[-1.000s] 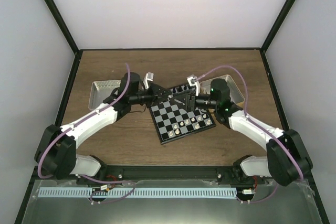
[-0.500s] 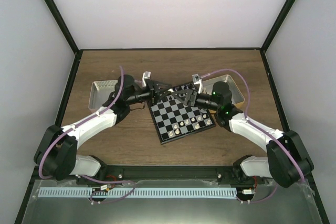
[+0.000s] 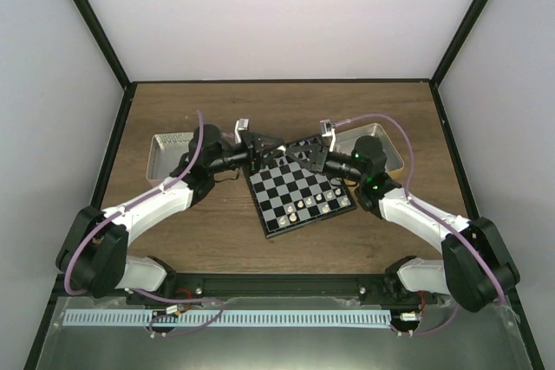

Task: Set up the chess pieces on the board
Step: Place the chess piece on the chessboard.

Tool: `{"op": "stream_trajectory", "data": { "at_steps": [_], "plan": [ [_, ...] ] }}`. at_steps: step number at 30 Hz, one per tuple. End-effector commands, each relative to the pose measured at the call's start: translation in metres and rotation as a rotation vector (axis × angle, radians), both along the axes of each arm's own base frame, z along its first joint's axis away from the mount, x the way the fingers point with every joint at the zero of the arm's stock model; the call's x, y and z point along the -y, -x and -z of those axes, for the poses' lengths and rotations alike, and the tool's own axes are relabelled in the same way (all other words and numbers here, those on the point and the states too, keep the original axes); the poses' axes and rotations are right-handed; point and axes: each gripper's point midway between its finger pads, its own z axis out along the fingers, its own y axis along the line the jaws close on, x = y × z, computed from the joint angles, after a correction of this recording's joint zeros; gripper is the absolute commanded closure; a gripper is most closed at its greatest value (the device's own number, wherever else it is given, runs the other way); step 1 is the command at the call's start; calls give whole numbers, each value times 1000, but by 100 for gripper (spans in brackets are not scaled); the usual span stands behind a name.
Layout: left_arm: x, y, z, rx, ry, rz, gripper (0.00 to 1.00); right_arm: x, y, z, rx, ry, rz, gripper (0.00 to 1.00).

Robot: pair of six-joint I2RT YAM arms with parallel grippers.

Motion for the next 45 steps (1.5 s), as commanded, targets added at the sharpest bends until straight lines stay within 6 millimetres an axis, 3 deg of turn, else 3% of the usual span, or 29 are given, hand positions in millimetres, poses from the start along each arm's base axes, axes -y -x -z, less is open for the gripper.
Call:
{"op": "stream_trajectory", "data": {
  "at_steps": [1, 3, 7, 9, 12, 17, 21, 24, 31, 37, 45],
  "plan": [
    [-2, -3, 2, 14, -3, -16, 91, 0, 3, -16, 4, -32, 4, 96],
    [-3, -4, 5, 29, -39, -25, 82, 0, 0, -12, -14, 9, 14, 97],
    [-19, -16, 23, 110, -255, -106, 48, 5, -6, 14, -74, 176, 53, 97],
    [-41, -21, 43, 141, -465, -170, 41, 13, -6, 38, -130, 312, 77, 97],
    [-80, -33, 45, 263, -723, -286, 35, 31, 2, 74, -195, 508, 92, 98],
    [-125, -39, 10, 534, -1007, -385, 32, 65, 25, 120, -311, 799, 72, 98],
    [-155, -37, -24, 693, -1162, -471, 28, 86, 38, 126, -369, 929, 74, 99],
    [-175, -31, -35, 753, -1237, -542, 24, 92, 47, 127, -413, 988, 51, 99],
    [-185, -22, -50, 826, -1252, -583, 22, 71, 67, 150, -442, 1180, -71, 98],
    [-193, -15, -56, 836, -1239, -618, 21, 61, 66, 169, -436, 1342, -104, 98],
    [-196, -9, -60, 844, -1213, -645, 21, 51, 64, 185, -431, 1405, -145, 97]
  ]
}}
